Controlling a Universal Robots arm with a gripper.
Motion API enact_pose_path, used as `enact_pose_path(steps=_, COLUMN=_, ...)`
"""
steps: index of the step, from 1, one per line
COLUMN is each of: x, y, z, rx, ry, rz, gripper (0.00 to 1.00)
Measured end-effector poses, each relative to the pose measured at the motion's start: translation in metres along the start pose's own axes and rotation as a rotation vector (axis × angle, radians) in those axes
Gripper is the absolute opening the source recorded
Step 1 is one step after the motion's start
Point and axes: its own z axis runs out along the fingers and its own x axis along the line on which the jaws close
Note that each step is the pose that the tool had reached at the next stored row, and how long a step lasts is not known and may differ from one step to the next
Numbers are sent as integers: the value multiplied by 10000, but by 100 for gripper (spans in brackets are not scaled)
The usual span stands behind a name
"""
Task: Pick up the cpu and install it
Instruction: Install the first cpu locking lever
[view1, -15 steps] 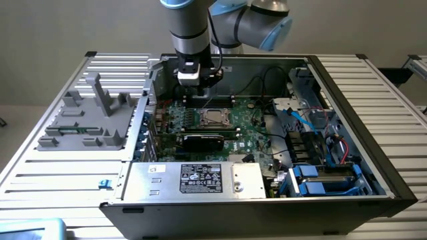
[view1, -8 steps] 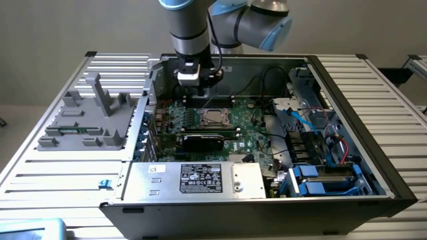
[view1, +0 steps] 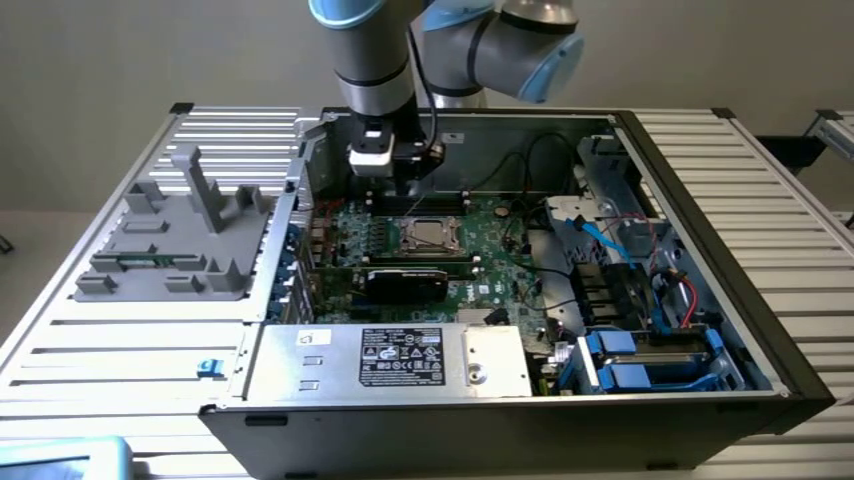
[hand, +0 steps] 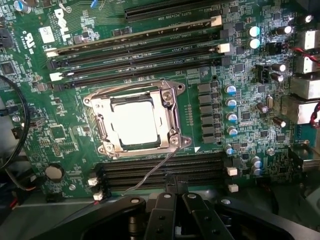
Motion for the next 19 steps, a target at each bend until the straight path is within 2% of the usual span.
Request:
enact_pose_path(steps=10, x=-35, y=34, z=102, rx=6, ry=222, rz=224, gripper=11)
enact_pose_path(steps=14, x=-36, y=34, z=103, rx=11, ry=251, rz=215, gripper=11)
enact_pose_path(steps=17, x=-48, y=37, z=107, rx=85, ry=536, rz=147, gripper=11)
enact_pose_path(steps=18, x=-58, y=40, z=109, rx=100, ry=611, rz=130, gripper=11)
enact_pose_path(steps=19, x=-78, y=46, z=116, rx=109, ry=656, rz=119, gripper=11)
